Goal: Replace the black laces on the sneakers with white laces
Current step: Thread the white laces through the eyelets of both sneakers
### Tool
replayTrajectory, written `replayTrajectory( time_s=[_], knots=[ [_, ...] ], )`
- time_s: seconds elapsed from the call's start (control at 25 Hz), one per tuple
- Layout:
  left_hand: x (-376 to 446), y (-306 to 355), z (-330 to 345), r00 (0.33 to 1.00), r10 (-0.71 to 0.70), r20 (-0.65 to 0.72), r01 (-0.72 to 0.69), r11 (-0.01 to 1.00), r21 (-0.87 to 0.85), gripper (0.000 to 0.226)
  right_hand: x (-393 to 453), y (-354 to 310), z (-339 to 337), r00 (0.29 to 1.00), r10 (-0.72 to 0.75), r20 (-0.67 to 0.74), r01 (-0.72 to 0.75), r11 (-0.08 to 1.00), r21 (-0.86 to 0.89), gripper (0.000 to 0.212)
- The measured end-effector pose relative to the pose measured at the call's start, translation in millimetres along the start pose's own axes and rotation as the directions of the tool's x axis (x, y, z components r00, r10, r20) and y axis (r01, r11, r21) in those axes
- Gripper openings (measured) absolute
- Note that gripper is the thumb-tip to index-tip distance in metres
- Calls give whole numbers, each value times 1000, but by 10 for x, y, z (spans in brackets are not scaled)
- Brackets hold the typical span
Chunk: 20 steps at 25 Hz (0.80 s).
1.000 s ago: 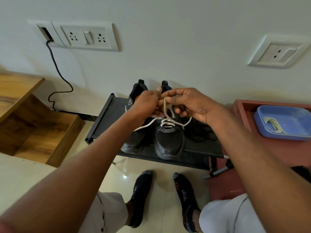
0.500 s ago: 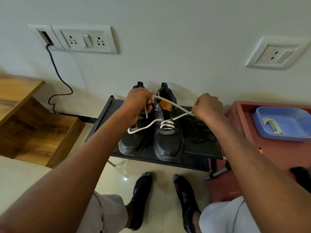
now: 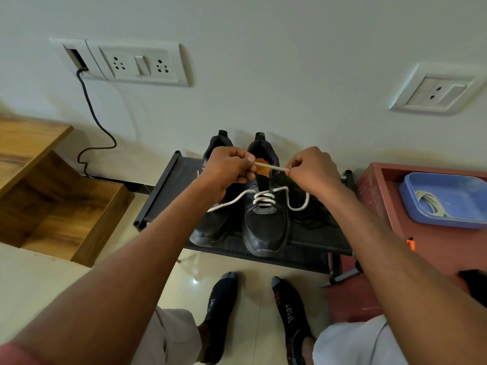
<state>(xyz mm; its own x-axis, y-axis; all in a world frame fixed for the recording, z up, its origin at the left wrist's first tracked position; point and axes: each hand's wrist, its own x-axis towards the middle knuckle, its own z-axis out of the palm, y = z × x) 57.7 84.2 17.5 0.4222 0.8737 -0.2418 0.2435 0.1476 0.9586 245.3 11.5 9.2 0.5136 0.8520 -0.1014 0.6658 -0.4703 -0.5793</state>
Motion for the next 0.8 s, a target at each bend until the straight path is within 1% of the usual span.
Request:
replayTrajectory(
  time_s=[0.04,0.12,0.16,0.24,0.28,0.32,0.36,0.4,0.44,0.48,0.52,0.56,0.6,0.64,0.72,0.8],
  knots=[
    [11,-19,2,1000,-4,7,4,1000,5,8,1,-14,17,998,-53,18,52,997,48,19],
    [34,-52,7,999,-4,39,3,1000,13,9,-26,-71,69,982,-168,87,143,960,240,28],
    [41,-61,10,999,3,54,-4,1000,23,11,-52,-108,87,970,-208,124,161,936,313,28],
    [52,-75,9,998,22,59,-25,999,47,12,-61,-138,139,957,-230,176,150,914,377,19],
    [61,-80,10,998,35,52,-38,997,61,11,-56,-133,148,960,-219,174,142,918,369,12],
    [70,-90,11,998,51,38,-55,994,90,10,-48,-123,150,967,-203,154,143,932,332,7],
    [75,-104,14,997,74,17,-75,987,142,8,-42,-111,152,974,-195,116,160,952,261,8],
    [75,-127,15,994,111,-9,-107,967,230,9,-42,-101,160,977,-196,83,179,967,183,11],
    [86,-157,17,985,169,-26,-150,924,351,16,-53,-100,172,976,-207,71,198,973,122,14],
    [94,-188,17,973,232,-10,-198,853,483,25,-72,-108,187,972,-222,77,216,973,78,17],
    [90,-215,22,963,266,38,-236,771,592,34,-95,-117,209,967,-236,91,234,972,35,19],
    [75,-233,28,959,269,90,-260,704,661,39,-115,-123,242,964,-245,99,247,969,-8,20],
    [70,-249,28,958,256,127,-270,666,695,43,-133,-131,269,964,-249,96,254,966,-53,21],
    [70,-263,19,959,245,146,-274,654,705,45,-147,-142,287,965,-249,85,256,962,-95,20],
    [74,-272,-3,959,248,139,-272,659,702,43,-162,-164,303,966,-254,47,259,952,-164,18],
    [81,-273,-19,961,249,120,-259,665,700,41,-174,-176,328,969,-248,22,247,950,-193,14]
  ],
)
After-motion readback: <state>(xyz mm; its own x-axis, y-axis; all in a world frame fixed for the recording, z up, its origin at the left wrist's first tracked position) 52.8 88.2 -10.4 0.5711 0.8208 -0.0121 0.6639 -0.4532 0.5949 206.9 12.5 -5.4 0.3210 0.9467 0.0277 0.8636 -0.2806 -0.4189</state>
